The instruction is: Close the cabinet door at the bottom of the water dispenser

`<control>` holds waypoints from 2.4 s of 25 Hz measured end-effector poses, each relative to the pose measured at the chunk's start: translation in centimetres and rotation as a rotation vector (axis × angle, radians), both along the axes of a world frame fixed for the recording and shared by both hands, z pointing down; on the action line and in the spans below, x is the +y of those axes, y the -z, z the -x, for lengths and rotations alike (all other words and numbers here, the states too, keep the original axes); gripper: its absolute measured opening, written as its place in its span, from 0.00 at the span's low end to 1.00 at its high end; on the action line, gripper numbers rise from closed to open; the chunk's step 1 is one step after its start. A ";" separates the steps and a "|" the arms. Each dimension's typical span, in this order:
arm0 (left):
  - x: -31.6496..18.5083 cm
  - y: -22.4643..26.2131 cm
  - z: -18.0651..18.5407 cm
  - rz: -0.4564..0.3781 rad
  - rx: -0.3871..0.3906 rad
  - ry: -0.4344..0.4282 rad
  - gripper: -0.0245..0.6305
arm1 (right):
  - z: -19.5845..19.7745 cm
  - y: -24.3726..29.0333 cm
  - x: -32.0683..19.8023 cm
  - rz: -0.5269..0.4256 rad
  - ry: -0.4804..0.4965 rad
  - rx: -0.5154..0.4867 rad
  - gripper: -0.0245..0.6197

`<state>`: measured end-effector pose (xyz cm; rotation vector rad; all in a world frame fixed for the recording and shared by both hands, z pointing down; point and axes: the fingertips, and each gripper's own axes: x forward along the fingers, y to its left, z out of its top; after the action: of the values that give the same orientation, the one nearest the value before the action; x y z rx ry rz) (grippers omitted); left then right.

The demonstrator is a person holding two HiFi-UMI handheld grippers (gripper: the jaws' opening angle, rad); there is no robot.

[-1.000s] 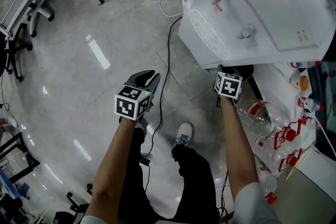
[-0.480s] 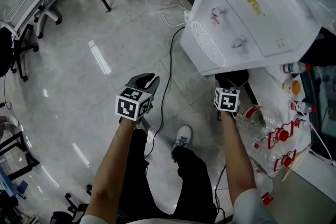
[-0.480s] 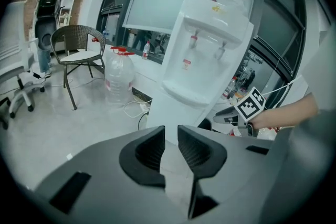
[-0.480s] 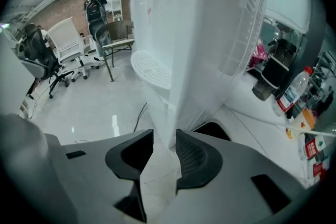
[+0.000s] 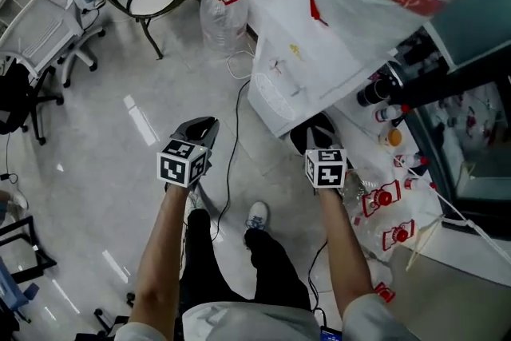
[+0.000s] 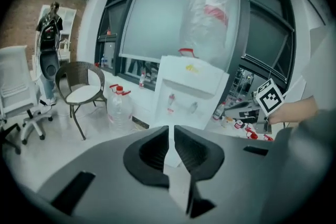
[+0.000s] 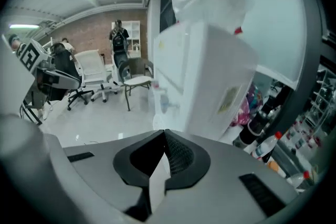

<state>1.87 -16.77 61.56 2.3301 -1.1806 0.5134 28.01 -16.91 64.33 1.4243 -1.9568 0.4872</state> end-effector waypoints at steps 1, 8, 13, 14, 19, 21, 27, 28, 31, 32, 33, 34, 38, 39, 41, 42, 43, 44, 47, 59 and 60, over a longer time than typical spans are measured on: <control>0.1 2.4 -0.2 -0.030 -0.015 -0.008 0.11 | 0.2 2.8 -0.1 -0.030 0.020 -0.006 0.08; 2.0 17.7 -3.1 -0.228 -0.106 -0.109 0.07 | 0.4 20.0 0.9 -0.195 0.136 -0.025 0.08; 3.0 26.9 -3.8 -0.364 -0.102 -0.183 0.07 | 1.4 30.6 3.0 -0.313 0.151 -0.015 0.08; 3.1 28.5 -3.6 -0.385 -0.099 -0.191 0.07 | 1.6 32.4 3.4 -0.338 0.152 -0.010 0.08; 3.1 35.3 -2.8 -0.488 -0.054 -0.204 0.07 | 2.8 39.2 5.4 -0.434 0.152 0.039 0.08; 2.7 37.4 -2.4 -0.512 -0.036 -0.210 0.07 | 3.2 41.4 5.7 -0.468 0.145 0.062 0.08; 1.9 43.5 -1.4 -0.624 0.004 -0.235 0.07 | 4.5 47.4 6.1 -0.574 0.103 0.069 0.08; 1.9 44.4 -1.2 -0.642 0.016 -0.235 0.07 | 4.8 48.2 6.2 -0.591 0.099 0.066 0.08; 2.5 46.2 -1.2 -0.708 -0.040 -0.272 0.07 | 5.7 50.2 6.6 -0.632 0.094 0.066 0.08; 2.7 46.8 -1.3 -0.727 -0.057 -0.287 0.07 | 6.0 50.8 6.7 -0.644 0.092 0.071 0.08; 2.7 47.5 -1.4 -0.739 -0.050 -0.294 0.07 | 6.2 51.4 6.7 -0.657 0.091 0.078 0.08; 2.6 48.3 -1.4 -0.746 -0.026 -0.294 0.07 | 6.4 52.0 6.8 -0.672 0.090 0.083 0.08; 2.9 51.3 -1.4 -0.811 0.005 -0.300 0.07 | 7.4 54.2 7.0 -0.729 0.090 0.088 0.08; 3.1 52.0 -1.5 -0.833 -0.006 -0.311 0.07 | 7.6 54.5 7.0 -0.737 0.093 0.090 0.08; 3.5 52.8 -1.7 -0.867 -0.023 -0.336 0.07 | 8.1 54.8 7.0 -0.743 0.096 0.090 0.08; 3.7 53.1 -1.7 -0.877 -0.022 -0.343 0.07 | 8.3 54.9 7.0 -0.743 0.097 0.090 0.08; 3.9 53.4 -1.7 -0.884 -0.017 -0.347 0.07 | 8.5 54.9 7.0 -0.742 0.100 0.092 0.08; 4.1 53.6 -1.7 -0.889 -0.010 -0.349 0.07 | 8.7 54.9 7.0 -0.741 0.103 0.095 0.08; 4.1 53.6 -1.9 -0.891 -0.001 -0.353 0.07 | 8.8 54.7 6.9 -0.738 0.104 0.100 0.08; 3.5 53.0 -2.5 -0.889 -0.028 -0.375 0.07 | 8.4 53.4 6.1 -0.714 0.099 0.099 0.08; 3.5 52.9 -2.5 -0.889 -0.030 -0.376 0.07 | 8.4 53.2 6.0 -0.711 0.101 0.098 0.08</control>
<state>4.37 -13.29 8.66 3.3454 -1.1204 0.1324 19.64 -10.92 11.15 1.6982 -2.2101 -0.3657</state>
